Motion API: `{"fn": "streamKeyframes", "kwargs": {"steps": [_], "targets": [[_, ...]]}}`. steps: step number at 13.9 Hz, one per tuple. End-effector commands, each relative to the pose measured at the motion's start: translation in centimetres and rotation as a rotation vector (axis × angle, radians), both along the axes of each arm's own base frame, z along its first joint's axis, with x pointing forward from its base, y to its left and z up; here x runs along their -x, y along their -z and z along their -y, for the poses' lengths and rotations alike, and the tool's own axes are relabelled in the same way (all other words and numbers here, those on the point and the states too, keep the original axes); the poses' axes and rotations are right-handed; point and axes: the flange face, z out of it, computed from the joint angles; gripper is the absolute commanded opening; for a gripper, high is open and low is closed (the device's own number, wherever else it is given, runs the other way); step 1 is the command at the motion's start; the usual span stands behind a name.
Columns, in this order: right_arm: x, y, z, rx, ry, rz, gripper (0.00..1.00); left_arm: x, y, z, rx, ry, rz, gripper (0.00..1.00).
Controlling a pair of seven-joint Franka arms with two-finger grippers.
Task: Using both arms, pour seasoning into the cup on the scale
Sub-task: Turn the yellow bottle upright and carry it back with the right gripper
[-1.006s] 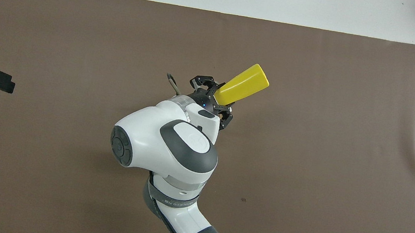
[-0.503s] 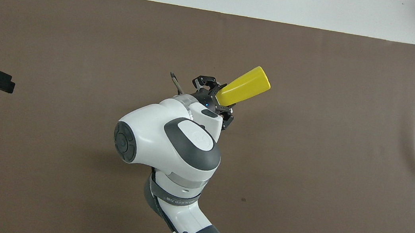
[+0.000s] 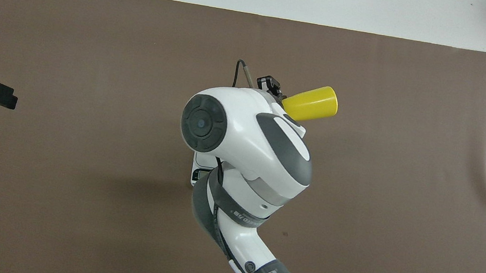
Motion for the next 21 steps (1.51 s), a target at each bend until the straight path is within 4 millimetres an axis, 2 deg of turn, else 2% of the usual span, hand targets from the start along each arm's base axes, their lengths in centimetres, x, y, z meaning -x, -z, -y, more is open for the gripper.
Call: {"fn": "streamKeyframes", "kwargs": {"steps": [1,7,10,14,16,19,21], "targets": [[-0.8,-2.4,3.1,-0.109,0.074,-0.023,0.00,0.5,-0.1,-0.3,0.014,0.009,-0.009,1.00],[-3.8,-5.2,11.7,-0.405,0.227,-0.122,0.00,0.5,-0.1,-0.2,0.014,0.010,-0.009,1.00],[-5.0,-5.5,15.8,-0.532,0.272,-0.168,0.00,0.5,0.0,-0.2,0.014,0.010,-0.011,1.00],[-6.3,-4.7,21.3,-0.735,0.306,-0.239,0.00,0.5,0.0,-0.2,0.014,0.010,-0.011,1.00],[-6.0,-4.0,23.6,-0.794,0.271,-0.264,0.00,0.5,0.0,-0.2,0.014,0.010,-0.011,1.00],[-4.8,-1.9,31.3,-1.012,0.233,-0.283,0.00,0.5,0.0,-0.2,0.014,0.010,-0.011,1.00],[-4.0,0.3,34.5,-1.104,0.222,-0.281,0.00,0.5,0.0,-0.3,0.014,0.008,-0.011,1.00]]}}
